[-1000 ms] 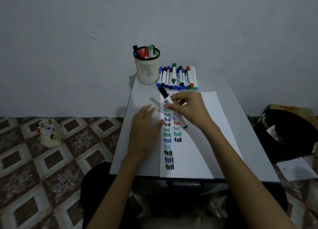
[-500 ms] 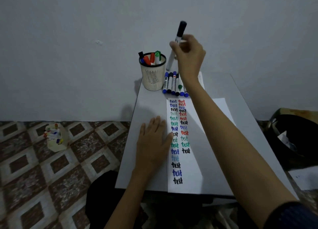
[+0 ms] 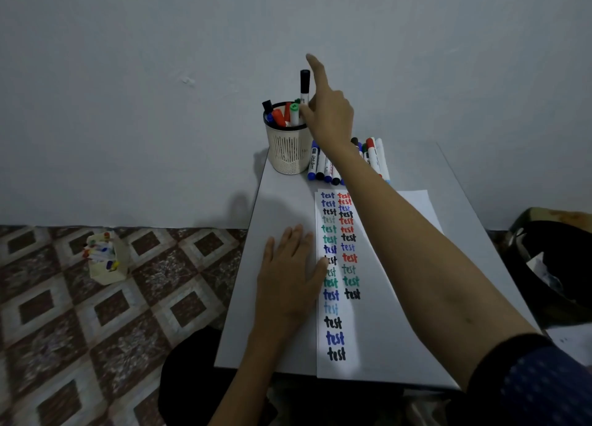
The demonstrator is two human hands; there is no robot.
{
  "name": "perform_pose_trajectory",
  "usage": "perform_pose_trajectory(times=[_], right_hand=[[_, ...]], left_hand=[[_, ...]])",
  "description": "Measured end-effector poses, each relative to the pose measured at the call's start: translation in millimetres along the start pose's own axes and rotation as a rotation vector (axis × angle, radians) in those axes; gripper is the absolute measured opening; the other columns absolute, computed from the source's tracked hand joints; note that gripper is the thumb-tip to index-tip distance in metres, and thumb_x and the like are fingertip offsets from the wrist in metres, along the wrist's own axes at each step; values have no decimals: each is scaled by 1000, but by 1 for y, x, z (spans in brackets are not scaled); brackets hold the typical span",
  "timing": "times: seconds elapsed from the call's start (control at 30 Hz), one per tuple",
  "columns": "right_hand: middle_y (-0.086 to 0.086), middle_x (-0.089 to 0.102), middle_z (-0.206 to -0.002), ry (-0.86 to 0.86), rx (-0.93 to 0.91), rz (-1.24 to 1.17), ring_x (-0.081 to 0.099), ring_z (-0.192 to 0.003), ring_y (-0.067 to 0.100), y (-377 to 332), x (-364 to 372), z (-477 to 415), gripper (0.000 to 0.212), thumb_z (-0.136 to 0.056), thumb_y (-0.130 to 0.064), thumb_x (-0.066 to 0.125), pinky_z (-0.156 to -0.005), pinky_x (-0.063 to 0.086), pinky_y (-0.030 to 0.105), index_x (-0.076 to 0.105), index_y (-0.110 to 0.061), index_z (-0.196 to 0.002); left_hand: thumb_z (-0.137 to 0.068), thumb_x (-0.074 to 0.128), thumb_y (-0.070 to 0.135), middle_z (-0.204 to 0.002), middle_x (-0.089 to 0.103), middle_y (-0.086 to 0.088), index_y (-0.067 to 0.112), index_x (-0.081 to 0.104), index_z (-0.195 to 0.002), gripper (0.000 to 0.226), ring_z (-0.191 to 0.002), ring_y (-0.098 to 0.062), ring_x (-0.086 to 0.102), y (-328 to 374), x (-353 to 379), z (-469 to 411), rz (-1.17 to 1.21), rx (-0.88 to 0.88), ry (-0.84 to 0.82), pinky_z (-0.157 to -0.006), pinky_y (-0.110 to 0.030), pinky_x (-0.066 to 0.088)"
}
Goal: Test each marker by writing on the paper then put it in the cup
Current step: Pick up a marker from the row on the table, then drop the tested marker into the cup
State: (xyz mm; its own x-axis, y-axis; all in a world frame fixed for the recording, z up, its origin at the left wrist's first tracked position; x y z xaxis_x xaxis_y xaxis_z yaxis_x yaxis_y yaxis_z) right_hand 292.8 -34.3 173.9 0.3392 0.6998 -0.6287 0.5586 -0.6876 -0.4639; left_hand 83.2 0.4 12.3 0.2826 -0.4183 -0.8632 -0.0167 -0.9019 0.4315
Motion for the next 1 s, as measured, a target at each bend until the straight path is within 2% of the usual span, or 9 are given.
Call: perform_pose_trajectory(times=[0.07,0.23,0.33,0.5,0.6,0.7,0.8,0.87,1.0], right_hand=[[2,55,-65,13,-50,100,49,-56,13,0,2,3,70,-92,-16,58,-54,44,29,23,-27,-152],[6,65,-86,-3,-184,153,60,-79,22,-5,12,8,35,-97,-25,51,-67,49,34,53,-18,-131],[9,64,-96,18,-171,96,56,-94,22,4,16,13,30,-99,-29,47,-70,51,39,61,-13,-120],[6,61,-116,20,-172,-6,50,-109,20,10,9,21,42,-102,-32,41,-73,41,25,45,-22,-143],[8,61,-115,90,-36,-67,50,-109,20,31,-6,35,40,-103,-24,38,-74,40,27,46,-19,-142],[12,59,-123,127,276,6,49,-116,26,81,-20,52,40,-94,-5,43,-86,44,33,55,-10,-132],[16,52,-130,-33,575,184,45,-120,31,135,-22,74,39,-90,-7,48,-94,40,38,56,-8,-128],[18,50,-130,-128,624,185,44,-121,34,154,-19,85,38,-93,-11,47,-93,40,39,56,-10,-131],[19,53,-125,-131,577,101,52,-114,36,165,-18,87,33,-93,-14,52,-85,46,37,62,-7,-123]], left_hand=[[-84,14,61,-154,20,4,22,28,-144,73,-142,-6,9,1,0,0,3,3,0,-116,-30,-3],[-84,14,61,-153,23,4,20,30,-143,73,-142,-7,12,2,-3,0,8,3,8,-117,-32,0],[-84,15,60,-153,24,3,20,31,-143,73,-141,-8,13,2,-3,0,11,2,11,-117,-32,1],[-84,16,61,-153,23,4,21,30,-143,73,-141,-7,12,0,-2,0,20,-1,11,-117,-32,0],[-83,16,62,-152,24,3,20,31,-143,74,-141,-7,13,2,-3,0,38,2,14,-117,-32,1],[-85,22,61,-152,24,3,20,31,-143,72,-141,-8,13,1,-4,0,55,1,5,-118,-33,1],[-87,27,57,-152,25,2,19,32,-143,68,-141,-8,14,1,-4,-1,60,2,8,-117,-33,1],[-84,21,61,-152,25,3,20,33,-142,72,-141,-8,13,1,-4,-1,57,6,12,-117,-31,0],[-81,16,64,-152,25,3,20,33,-142,77,-141,-6,13,1,-4,0,55,4,18,-117,-31,1]])
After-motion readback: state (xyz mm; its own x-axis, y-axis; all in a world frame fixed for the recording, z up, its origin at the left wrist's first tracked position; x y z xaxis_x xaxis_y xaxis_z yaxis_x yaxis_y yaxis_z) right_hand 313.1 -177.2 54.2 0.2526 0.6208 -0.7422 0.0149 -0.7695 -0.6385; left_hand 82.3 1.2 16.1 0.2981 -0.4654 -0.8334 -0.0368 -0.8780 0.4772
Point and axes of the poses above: each hand's wrist, its own z-axis away from the middle knuckle, its own x-axis out of the palm, y = z × x, the point moved 9 cm from there along -z, towards the middle knuckle
